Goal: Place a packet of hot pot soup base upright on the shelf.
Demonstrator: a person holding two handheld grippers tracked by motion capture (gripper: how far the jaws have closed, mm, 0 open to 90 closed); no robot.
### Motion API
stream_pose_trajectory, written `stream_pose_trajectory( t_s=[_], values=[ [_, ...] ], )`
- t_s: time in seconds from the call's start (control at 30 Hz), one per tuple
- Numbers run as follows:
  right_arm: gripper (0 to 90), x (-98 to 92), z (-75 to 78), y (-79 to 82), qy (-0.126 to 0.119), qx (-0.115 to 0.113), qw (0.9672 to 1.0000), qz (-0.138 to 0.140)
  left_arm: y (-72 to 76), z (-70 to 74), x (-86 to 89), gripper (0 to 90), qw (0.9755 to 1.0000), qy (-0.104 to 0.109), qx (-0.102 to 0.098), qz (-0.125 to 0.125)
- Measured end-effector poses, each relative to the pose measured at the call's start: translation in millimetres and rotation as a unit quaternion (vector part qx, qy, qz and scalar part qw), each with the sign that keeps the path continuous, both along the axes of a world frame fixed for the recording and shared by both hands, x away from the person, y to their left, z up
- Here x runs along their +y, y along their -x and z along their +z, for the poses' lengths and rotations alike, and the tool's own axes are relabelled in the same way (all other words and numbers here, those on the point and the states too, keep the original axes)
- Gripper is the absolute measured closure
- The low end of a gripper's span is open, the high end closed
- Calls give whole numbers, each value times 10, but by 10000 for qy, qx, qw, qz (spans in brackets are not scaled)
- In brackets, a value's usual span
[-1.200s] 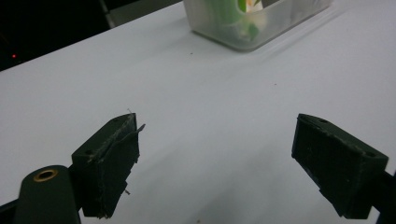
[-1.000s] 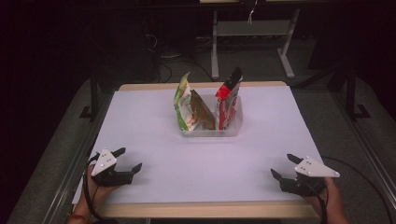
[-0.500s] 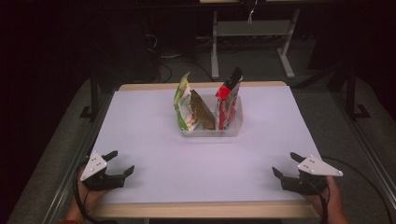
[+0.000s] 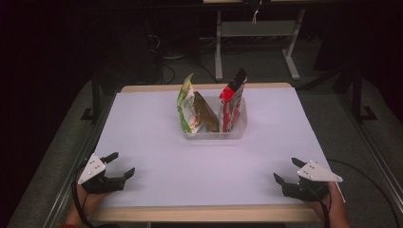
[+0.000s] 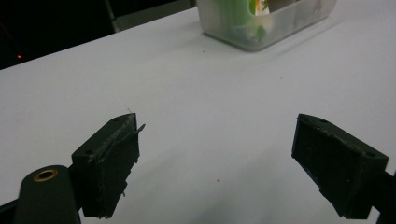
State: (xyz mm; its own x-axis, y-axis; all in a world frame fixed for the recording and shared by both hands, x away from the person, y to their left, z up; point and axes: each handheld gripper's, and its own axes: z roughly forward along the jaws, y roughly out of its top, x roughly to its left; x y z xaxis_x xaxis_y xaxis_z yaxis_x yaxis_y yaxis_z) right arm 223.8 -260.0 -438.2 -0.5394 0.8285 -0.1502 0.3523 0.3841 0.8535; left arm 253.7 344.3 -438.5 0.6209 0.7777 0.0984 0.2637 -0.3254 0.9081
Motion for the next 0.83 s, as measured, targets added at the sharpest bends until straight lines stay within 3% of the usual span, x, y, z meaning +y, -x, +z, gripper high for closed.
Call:
stream_pose_trajectory(
  t_s=[0.57, 0.83],
  values=[
    [192, 10, -24, -30, -49, 83, 10000, 13, -40, -21, -34, 146, 9997, -221, 54, -43],
    [203, -23, -3, 2, -111, 22, 9999, 33, -50, -18, -58, 147, 9998, -179, 84, -92]
  ],
)
